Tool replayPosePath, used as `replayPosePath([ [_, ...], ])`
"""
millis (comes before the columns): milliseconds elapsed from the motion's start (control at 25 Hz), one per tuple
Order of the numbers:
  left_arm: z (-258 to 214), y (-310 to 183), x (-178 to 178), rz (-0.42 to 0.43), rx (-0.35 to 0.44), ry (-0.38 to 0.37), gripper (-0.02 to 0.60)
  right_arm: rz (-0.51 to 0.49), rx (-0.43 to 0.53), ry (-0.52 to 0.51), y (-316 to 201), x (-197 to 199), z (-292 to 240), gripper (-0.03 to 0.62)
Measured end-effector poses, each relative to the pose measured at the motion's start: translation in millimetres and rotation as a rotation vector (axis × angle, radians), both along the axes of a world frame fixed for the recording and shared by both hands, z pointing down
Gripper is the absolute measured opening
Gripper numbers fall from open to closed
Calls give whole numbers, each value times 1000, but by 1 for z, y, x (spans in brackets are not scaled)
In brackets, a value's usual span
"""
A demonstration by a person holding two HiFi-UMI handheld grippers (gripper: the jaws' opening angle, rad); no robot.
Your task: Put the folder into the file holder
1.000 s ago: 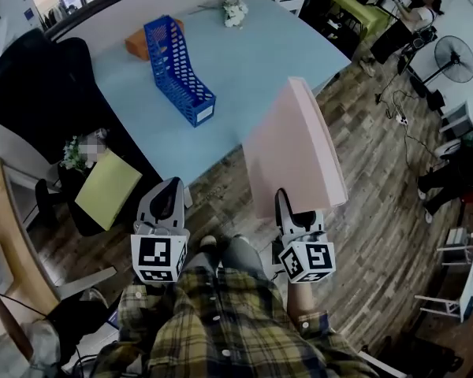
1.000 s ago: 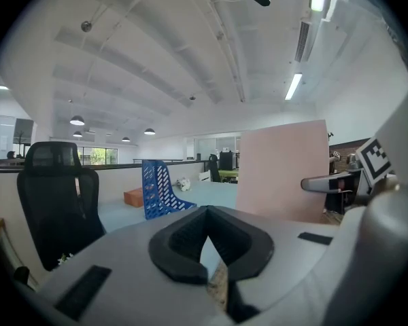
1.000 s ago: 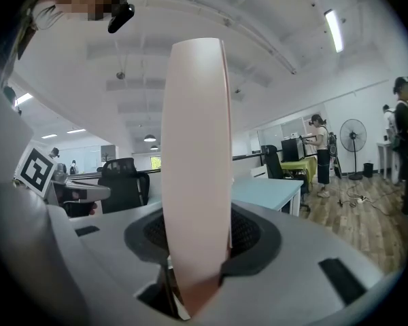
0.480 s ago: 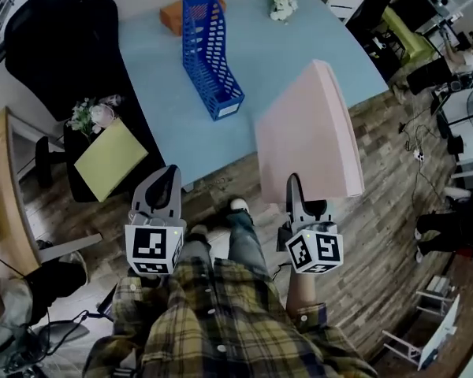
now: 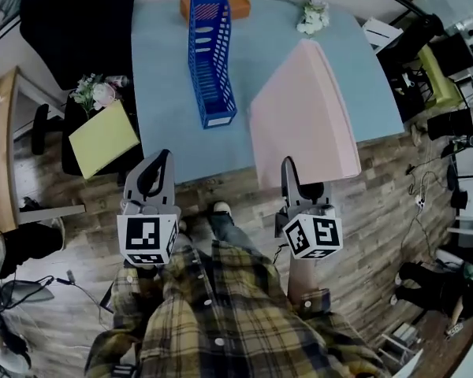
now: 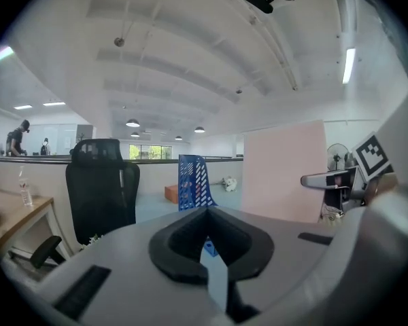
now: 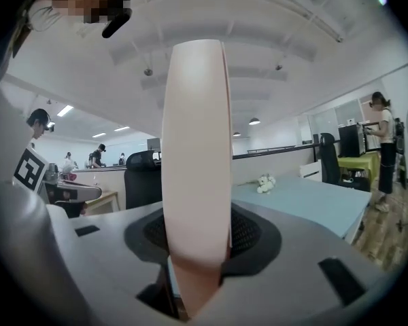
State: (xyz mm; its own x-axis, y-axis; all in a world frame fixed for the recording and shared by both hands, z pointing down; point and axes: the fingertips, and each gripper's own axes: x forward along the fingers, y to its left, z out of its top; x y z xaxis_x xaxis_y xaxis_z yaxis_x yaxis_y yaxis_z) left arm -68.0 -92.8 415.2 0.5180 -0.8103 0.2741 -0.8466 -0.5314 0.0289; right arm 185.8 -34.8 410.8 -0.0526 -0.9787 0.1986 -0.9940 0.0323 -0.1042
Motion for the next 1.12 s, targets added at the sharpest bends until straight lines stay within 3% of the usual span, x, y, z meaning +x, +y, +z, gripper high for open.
replayPosePath([
  [280, -7, 2, 24, -140, 16, -6, -9, -147, 8, -19, -28, 25, 0, 167],
  [560, -13, 15, 35, -223, 27, -20, -9, -233, 16, -39, -35, 37, 1, 167],
  [1120, -21, 11, 39, -200, 29, -5, -9, -239, 22, -23, -39, 29, -4, 167],
])
